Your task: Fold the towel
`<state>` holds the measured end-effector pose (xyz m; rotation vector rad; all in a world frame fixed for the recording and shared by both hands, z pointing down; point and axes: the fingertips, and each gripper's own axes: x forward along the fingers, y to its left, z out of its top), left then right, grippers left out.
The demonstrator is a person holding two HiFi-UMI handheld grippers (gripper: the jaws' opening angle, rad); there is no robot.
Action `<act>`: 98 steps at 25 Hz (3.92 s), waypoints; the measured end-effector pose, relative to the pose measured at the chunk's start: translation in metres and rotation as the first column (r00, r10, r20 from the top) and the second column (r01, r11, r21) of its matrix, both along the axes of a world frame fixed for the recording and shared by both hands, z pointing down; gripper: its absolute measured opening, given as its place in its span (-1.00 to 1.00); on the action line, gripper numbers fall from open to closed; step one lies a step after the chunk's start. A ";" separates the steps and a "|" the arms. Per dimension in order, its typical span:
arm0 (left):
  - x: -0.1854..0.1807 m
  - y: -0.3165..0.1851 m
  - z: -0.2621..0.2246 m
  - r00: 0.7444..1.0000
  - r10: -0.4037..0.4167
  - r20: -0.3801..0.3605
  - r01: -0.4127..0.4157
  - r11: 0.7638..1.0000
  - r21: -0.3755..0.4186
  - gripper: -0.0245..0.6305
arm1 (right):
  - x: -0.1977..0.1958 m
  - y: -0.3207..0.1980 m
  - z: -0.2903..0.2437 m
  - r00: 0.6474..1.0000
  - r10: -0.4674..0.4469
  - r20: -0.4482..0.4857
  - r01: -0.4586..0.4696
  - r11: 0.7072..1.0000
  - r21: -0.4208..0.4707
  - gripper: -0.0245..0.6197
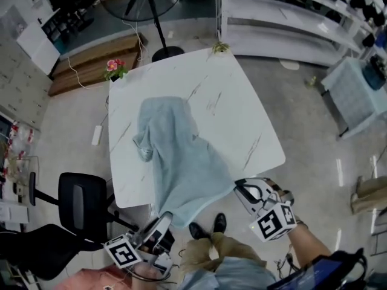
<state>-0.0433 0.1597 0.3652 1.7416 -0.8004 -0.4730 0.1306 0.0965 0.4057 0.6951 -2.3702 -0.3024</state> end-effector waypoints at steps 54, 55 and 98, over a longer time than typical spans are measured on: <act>0.023 0.123 -0.049 0.933 -0.215 0.288 0.162 0.967 0.198 -0.21 | 0.016 0.098 -0.077 0.977 -0.065 0.205 0.071 0.997 -0.022 -0.51; 0.018 0.118 -0.056 0.930 -0.234 0.284 0.176 0.961 0.213 -0.21 | 0.009 0.093 -0.087 0.974 -0.083 0.213 0.086 0.996 -0.006 -0.51; -0.176 -0.191 0.122 0.808 -0.358 0.467 0.453 0.886 -0.104 -0.08 | -0.226 -0.286 -0.009 0.935 -0.313 0.168 0.339 0.927 -0.160 -0.54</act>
